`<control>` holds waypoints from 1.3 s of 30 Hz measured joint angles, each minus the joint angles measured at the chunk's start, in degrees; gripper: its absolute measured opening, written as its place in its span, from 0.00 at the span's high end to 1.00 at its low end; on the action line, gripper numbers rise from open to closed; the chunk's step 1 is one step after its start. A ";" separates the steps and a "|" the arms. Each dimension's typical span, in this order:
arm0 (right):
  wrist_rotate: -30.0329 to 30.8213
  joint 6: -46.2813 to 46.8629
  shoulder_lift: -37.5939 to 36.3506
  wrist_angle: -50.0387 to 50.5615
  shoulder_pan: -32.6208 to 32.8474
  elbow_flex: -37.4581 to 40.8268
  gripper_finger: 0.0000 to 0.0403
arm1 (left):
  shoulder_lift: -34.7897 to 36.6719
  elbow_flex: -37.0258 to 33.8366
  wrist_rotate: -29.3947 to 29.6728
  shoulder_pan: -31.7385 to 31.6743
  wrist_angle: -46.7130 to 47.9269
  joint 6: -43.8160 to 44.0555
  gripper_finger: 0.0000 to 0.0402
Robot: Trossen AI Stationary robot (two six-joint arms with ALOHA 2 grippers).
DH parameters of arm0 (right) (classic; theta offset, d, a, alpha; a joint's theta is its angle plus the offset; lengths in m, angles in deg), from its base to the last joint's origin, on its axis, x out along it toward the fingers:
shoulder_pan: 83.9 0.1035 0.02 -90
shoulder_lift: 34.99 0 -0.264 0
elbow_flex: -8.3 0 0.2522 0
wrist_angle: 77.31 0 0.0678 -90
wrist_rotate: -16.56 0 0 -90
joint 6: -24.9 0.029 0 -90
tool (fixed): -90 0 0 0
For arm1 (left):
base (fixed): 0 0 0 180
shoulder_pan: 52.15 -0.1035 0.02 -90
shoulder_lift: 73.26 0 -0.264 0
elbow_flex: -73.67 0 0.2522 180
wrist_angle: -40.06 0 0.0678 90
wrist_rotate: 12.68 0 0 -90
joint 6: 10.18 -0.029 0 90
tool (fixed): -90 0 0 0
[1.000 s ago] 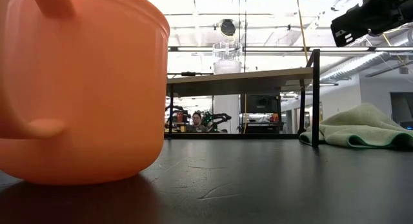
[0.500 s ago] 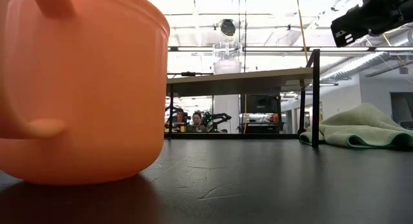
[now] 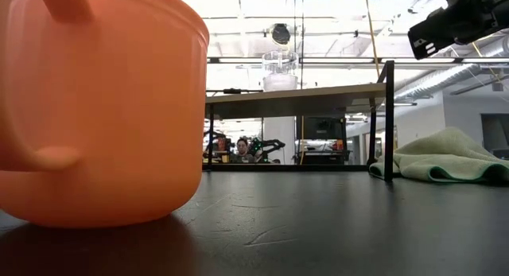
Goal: Stack small to large cups/mugs on shelf
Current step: Put the transparent mug on the shelf
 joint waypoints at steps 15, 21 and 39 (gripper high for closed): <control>0.02 -0.04 -0.02 -0.98 0.00 1.29 1.00 | -13.37 9.34 -4.00 -9.62 -3.52 0.17 1.00; 0.02 -0.32 -0.02 -0.98 -0.02 1.29 1.00 | -20.92 13.69 -10.64 -15.02 -6.56 0.75 1.00; -0.05 2.03 -7.99 6.20 4.98 -2.45 1.00 | -31.55 23.02 -17.72 -21.19 -7.32 0.83 1.00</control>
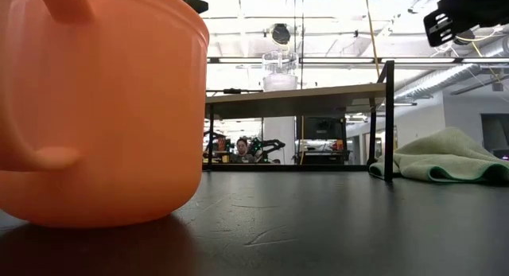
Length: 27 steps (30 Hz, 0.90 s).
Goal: Stack small to large cups/mugs on shelf
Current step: Put the transparent mug on the shelf
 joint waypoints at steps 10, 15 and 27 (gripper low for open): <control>0.14 -0.43 -1.56 0.46 1.03 0.00 1.00 | -0.34 0.12 -3.55 -3.23 -2.73 2.22 1.00; 0.16 -0.62 -1.56 0.58 1.03 0.00 1.00 | -3.47 2.57 -4.18 -4.35 -2.89 3.69 1.00; 0.18 -0.63 -1.21 0.19 1.03 0.33 1.00 | -18.80 22.54 -8.85 -3.93 11.41 0.50 1.00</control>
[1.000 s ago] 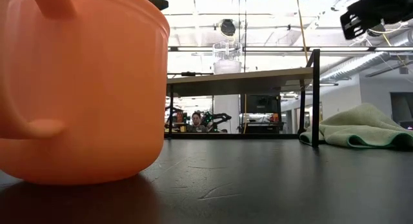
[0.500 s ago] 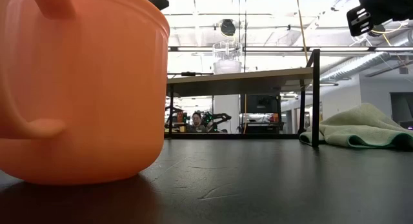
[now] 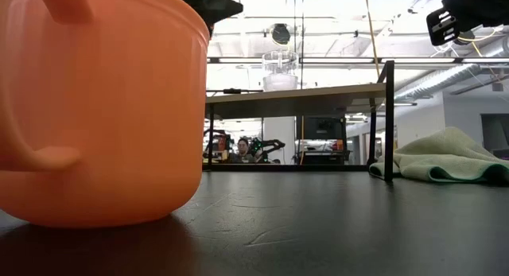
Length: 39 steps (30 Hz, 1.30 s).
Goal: Stack small to large cups/mugs on shelf
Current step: Put the transparent mug on the shelf
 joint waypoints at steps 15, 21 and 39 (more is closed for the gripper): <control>0.00 0.00 0.00 0.03 0.00 0.02 1.00 | -11.00 20.51 -0.66 -0.34 14.75 -4.26 1.00; 0.00 0.02 0.00 0.02 0.00 0.02 1.00 | -15.46 25.19 -0.68 -0.42 14.76 -3.02 1.00; -0.02 0.13 0.04 -0.45 0.00 0.66 1.00 | -28.10 51.34 7.80 0.22 51.19 -9.70 1.00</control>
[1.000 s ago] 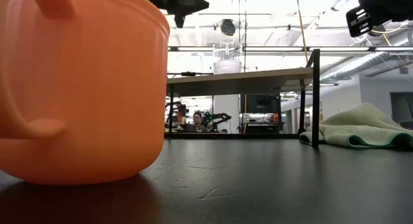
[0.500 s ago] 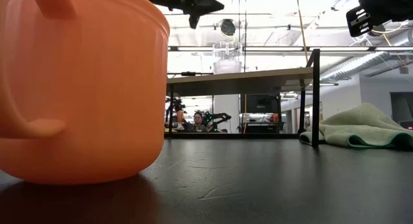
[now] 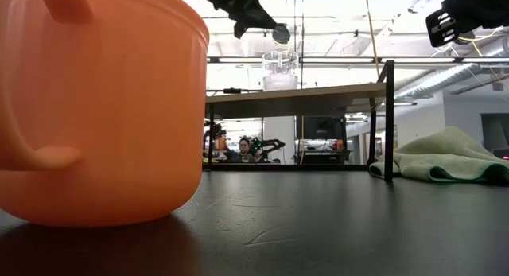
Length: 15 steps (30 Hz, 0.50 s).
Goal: Stack small to large cups/mugs on shelf
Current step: Put the transparent mug on the shelf
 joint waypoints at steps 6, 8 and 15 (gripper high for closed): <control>-0.02 0.02 0.04 -0.08 0.00 0.00 1.00 | -3.61 7.48 2.33 1.95 7.86 -2.71 1.00; 0.00 0.02 0.04 -0.06 0.00 0.00 1.00 | -4.80 9.28 3.08 2.46 11.30 -3.72 1.00; -0.02 0.04 0.04 -0.06 0.00 0.00 1.00 | -7.79 13.03 7.45 4.49 20.11 -8.25 1.00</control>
